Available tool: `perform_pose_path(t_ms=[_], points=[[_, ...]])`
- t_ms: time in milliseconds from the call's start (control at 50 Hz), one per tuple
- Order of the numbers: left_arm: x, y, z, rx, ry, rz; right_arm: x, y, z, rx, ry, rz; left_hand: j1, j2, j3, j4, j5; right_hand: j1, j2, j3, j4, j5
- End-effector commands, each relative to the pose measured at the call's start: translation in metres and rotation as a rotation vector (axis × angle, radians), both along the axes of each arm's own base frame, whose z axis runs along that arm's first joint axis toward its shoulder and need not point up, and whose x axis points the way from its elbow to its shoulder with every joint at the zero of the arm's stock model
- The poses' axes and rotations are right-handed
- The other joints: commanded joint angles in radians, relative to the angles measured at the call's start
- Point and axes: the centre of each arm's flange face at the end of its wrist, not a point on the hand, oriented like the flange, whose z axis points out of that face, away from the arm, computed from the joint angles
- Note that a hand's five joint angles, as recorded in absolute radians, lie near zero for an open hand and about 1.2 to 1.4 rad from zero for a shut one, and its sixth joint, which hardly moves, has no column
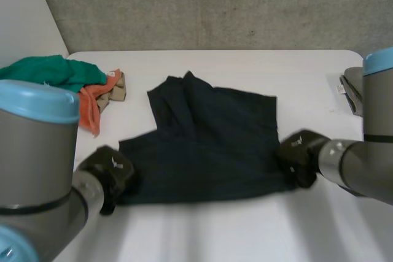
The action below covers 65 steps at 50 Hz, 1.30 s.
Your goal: Fold the laundry.
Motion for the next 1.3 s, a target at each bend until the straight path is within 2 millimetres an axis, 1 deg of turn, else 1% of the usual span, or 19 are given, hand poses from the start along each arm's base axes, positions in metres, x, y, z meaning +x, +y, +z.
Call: perform_pose_path(t_ms=[20,60,140,220,280,300,360,460,620,800,820,840,860,1000,1120,1200,1220,1260,1300], points=[[-0.002,0.017,0.002,0.049,-0.020,-0.051,-0.013,0.018,0.000,0.102,0.096,0.078,-0.572,-0.633,-0.624,-0.633,-0.616,0.284,0.209,0.205,0.200,0.192],[-0.006,0.013,0.003,0.038,-0.007,-0.056,-0.012,0.017,-0.004,0.084,0.080,0.072,-0.959,-1.021,-1.012,-1.021,-1.004,0.284,0.209,0.205,0.200,0.192],[-0.018,-0.010,0.012,-0.048,0.049,-0.054,-0.010,0.013,-0.016,0.033,0.049,0.052,-0.959,-1.021,-1.012,-1.021,-1.004,0.284,0.209,0.205,0.200,0.192],[-0.035,-0.051,0.026,-0.182,0.155,-0.050,-0.011,0.009,-0.026,-0.002,0.030,0.032,-0.959,-1.021,-1.012,-1.021,-1.004,0.284,0.209,0.205,0.200,0.192],[-0.047,-0.074,0.027,-0.244,0.197,-0.079,-0.011,0.009,-0.030,-0.009,0.025,0.030,-0.959,-1.021,-1.012,-1.021,-1.004,0.284,0.209,0.205,0.200,0.192],[-0.055,-0.089,0.025,-0.279,0.212,-0.107,-0.011,0.010,-0.032,-0.016,0.021,0.029,-0.913,-0.974,-0.965,-0.974,-0.957,0.284,0.209,0.205,0.200,0.192],[-0.068,-0.110,0.019,-0.326,0.228,-0.155,-0.010,0.011,-0.036,-0.022,0.009,0.023,-0.838,-0.900,-0.891,-0.900,-0.883,0.284,0.209,0.205,0.200,0.192],[-0.092,-0.154,-0.006,-0.383,0.255,-0.260,-0.009,0.013,-0.043,-0.034,-0.009,0.008,-0.601,-0.663,-0.654,-0.662,-0.645,0.284,0.209,0.205,0.200,0.192],[-0.109,-0.194,-0.045,-0.396,0.270,-0.381,-0.010,0.017,-0.055,-0.027,-0.019,-0.012,-0.548,-0.609,-0.600,-0.609,-0.592,0.284,0.209,0.205,0.200,0.192],[-0.115,-0.212,-0.070,-0.418,0.259,-0.409,-0.014,0.017,-0.059,-0.026,-0.009,-0.043,-0.460,-0.522,-0.512,-0.521,-0.504,0.284,0.209,0.205,0.200,0.192],[-0.115,-0.213,-0.070,-0.422,0.254,-0.407,-0.015,0.016,-0.059,-0.027,-0.011,-0.047,-0.358,-0.420,-0.410,-0.419,-0.402,0.284,0.209,0.205,0.200,0.192],[-0.114,-0.214,-0.072,-0.430,0.241,-0.406,-0.016,0.015,-0.059,-0.030,-0.016,-0.054,0.039,-0.023,-0.014,-0.023,-0.006,0.284,0.209,0.205,0.200,0.192],[-0.115,-0.214,-0.073,-0.432,0.233,-0.407,-0.016,0.014,-0.059,-0.030,-0.018,-0.058,0.260,0.198,0.208,0.199,0.216,0.284,0.209,0.205,0.200,0.192],[-0.096,-0.208,-0.055,-0.454,0.097,-0.241,-0.015,0.015,-0.059,-0.034,-0.022,-0.057,0.262,0.201,0.210,0.201,0.218,0.284,0.209,0.205,0.200,0.192],[-0.054,-0.186,-0.070,-0.295,-0.179,-0.095,-0.010,0.020,-0.057,-0.033,-0.019,-0.036,0.262,0.201,0.210,0.201,0.218,0.284,0.209,0.205,0.200,0.192],[-0.053,-0.174,-0.068,-0.233,-0.148,-0.097,-0.006,0.022,-0.054,-0.032,-0.020,-0.024,0.262,0.201,0.210,0.201,0.218,0.284,0.209,0.205,0.200,0.192],[-0.055,-0.172,-0.065,-0.227,-0.123,-0.098,-0.005,0.022,-0.054,-0.033,-0.019,-0.020,0.251,0.189,0.199,0.190,0.207,0.284,0.209,0.205,0.200,0.192],[-0.061,-0.169,-0.052,-0.225,-0.030,-0.087,-0.004,0.023,-0.051,-0.038,-0.017,-0.016,-0.494,-0.556,-0.547,-0.556,-0.539,0.284,0.209,0.205,0.200,0.192],[-0.062,-0.169,-0.041,-0.232,0.016,-0.066,-0.003,0.024,-0.049,-0.044,-0.019,-0.015,-0.793,-0.855,-0.845,-0.854,-0.837,0.284,0.209,0.205,0.200,0.192]])
